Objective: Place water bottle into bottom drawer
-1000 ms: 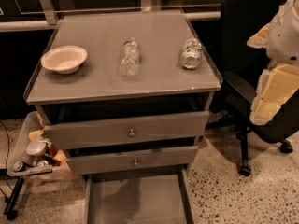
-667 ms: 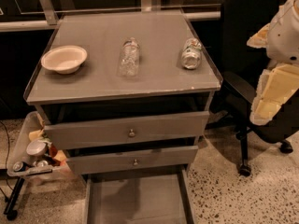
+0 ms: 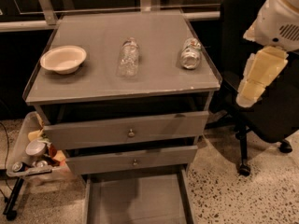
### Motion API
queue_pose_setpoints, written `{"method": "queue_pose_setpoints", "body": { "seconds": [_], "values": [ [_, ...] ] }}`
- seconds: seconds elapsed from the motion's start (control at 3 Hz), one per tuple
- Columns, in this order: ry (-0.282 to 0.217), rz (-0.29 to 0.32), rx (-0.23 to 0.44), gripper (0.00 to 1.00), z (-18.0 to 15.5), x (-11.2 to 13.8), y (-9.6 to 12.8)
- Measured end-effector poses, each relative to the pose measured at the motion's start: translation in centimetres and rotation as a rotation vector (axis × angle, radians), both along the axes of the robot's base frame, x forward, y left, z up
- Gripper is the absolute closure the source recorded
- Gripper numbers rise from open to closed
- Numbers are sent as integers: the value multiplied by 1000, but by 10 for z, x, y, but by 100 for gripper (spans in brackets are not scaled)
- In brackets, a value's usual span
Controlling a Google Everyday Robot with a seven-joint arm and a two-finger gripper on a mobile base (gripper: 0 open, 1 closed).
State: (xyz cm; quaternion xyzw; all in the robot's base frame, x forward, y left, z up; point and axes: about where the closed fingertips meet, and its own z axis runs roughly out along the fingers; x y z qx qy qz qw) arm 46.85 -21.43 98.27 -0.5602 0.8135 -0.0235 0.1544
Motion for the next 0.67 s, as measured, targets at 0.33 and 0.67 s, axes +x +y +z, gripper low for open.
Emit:
{"method": "queue_pose_setpoints", "body": {
  "seconds": [0.33,0.67],
  "values": [
    [54,-21,19,0,-3,18,2],
    [54,-20,20,0,-2,19,3]
  ]
}}
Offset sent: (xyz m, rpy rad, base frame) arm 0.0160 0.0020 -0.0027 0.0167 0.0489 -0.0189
